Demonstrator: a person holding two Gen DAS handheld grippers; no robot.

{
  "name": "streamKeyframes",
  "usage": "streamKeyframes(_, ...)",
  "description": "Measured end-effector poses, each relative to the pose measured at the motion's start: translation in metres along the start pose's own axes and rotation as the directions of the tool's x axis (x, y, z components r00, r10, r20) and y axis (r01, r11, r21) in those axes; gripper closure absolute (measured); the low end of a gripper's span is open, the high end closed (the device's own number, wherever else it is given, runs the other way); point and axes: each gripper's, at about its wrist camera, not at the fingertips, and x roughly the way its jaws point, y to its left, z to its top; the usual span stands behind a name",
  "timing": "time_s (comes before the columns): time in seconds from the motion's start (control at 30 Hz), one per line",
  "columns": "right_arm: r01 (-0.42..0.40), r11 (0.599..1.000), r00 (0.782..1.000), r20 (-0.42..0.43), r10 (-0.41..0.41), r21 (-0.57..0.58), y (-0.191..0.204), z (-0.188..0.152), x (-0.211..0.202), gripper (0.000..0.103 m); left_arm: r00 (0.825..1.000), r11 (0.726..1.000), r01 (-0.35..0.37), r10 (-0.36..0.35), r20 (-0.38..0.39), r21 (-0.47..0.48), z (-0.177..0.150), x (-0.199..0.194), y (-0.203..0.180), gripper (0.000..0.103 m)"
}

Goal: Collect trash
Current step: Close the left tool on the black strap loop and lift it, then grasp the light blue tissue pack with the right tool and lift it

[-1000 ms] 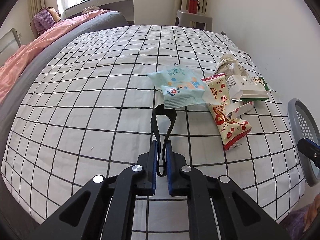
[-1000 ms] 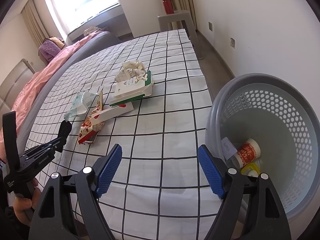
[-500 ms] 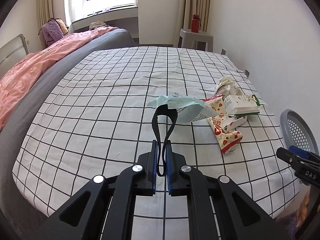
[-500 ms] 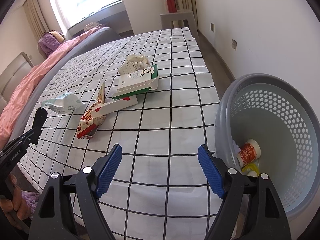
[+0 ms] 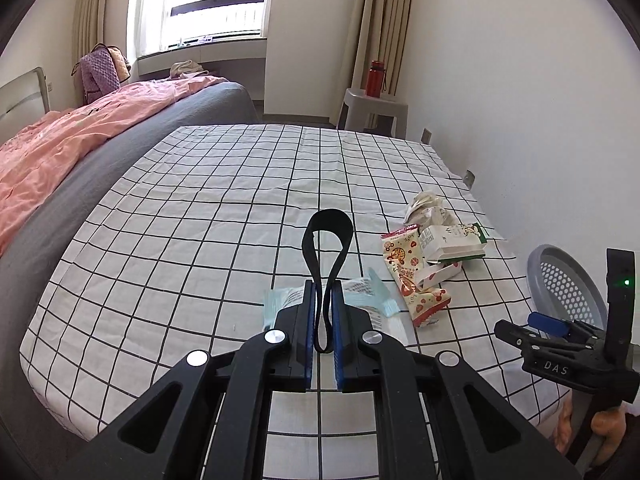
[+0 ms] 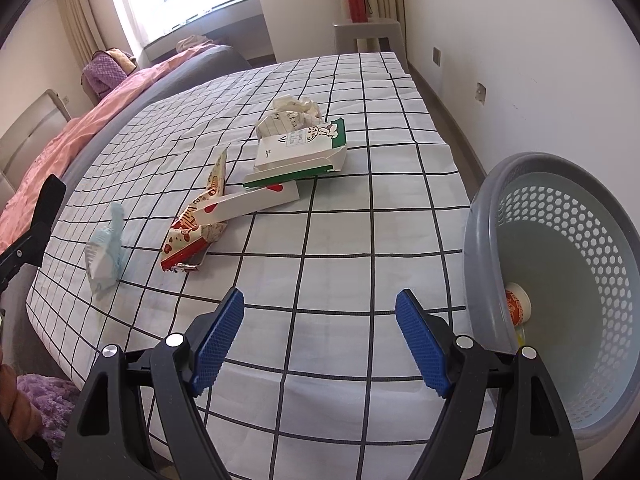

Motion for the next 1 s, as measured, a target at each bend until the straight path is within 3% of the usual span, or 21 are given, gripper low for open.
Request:
streamKeyframes(0.4,-0.069,0.997,0.997,0.015,0.070,-0.028,0.021,-0.001,-0.009,0.026,0.999,0.998,-0.035,0.034,-0.025,-0.044,0.002,0.003,0.016,0.095)
streamKeyframes(0.63,-0.122,0.985,0.992,0.007,0.124,-0.121,0.057,-0.001,-0.013,0.026,0.997,0.993,-0.075,0.074,-0.015,-0.092,0.006,-0.003,0.041,0.095)
streamKeyframes(1.0,-0.291,0.923,0.956,-0.102,0.274,-0.253,0.108,0.027,0.011,0.026,0.989,0.974,-0.151,0.148,-0.029,-0.166,0.007,-0.004,0.080,0.095)
